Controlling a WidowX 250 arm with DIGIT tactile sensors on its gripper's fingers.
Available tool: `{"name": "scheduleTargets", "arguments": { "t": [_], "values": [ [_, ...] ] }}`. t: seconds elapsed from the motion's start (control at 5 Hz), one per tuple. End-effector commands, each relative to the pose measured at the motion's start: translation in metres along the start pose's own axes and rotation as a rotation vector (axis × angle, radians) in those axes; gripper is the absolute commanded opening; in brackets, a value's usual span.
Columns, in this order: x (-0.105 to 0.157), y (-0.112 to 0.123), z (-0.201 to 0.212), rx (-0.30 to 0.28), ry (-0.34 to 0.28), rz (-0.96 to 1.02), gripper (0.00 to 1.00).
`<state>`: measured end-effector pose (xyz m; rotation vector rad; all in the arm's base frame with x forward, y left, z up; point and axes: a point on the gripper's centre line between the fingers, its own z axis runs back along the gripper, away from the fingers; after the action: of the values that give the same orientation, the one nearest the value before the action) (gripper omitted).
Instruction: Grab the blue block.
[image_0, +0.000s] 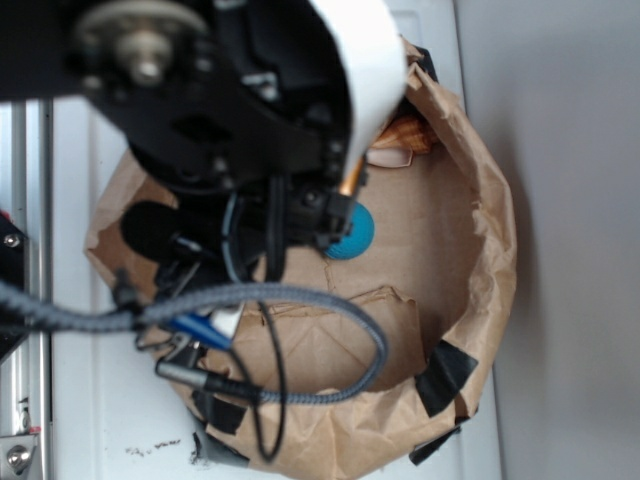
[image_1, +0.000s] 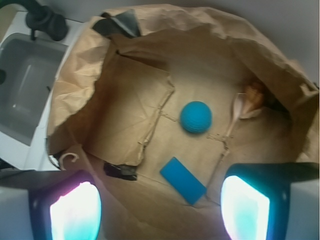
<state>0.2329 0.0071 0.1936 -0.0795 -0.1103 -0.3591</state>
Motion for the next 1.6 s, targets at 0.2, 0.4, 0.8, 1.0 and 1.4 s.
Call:
{"name": "scheduleTargets", "arguments": {
  "t": [0.2, 0.4, 0.8, 1.0, 1.4],
  "values": [
    [0.003, 0.012, -0.024, 0.063, -0.009, 0.066, 1.00],
    [0.012, 0.043, -0.071, 0.135, 0.050, 0.119, 1.00],
    [0.005, 0.083, -0.103, 0.094, 0.090, 0.115, 1.00],
    [-0.011, 0.081, -0.114, 0.055, 0.106, 0.050, 1.00],
    [-0.044, 0.059, -0.126, 0.065, 0.113, -0.064, 1.00]
  ]
}}
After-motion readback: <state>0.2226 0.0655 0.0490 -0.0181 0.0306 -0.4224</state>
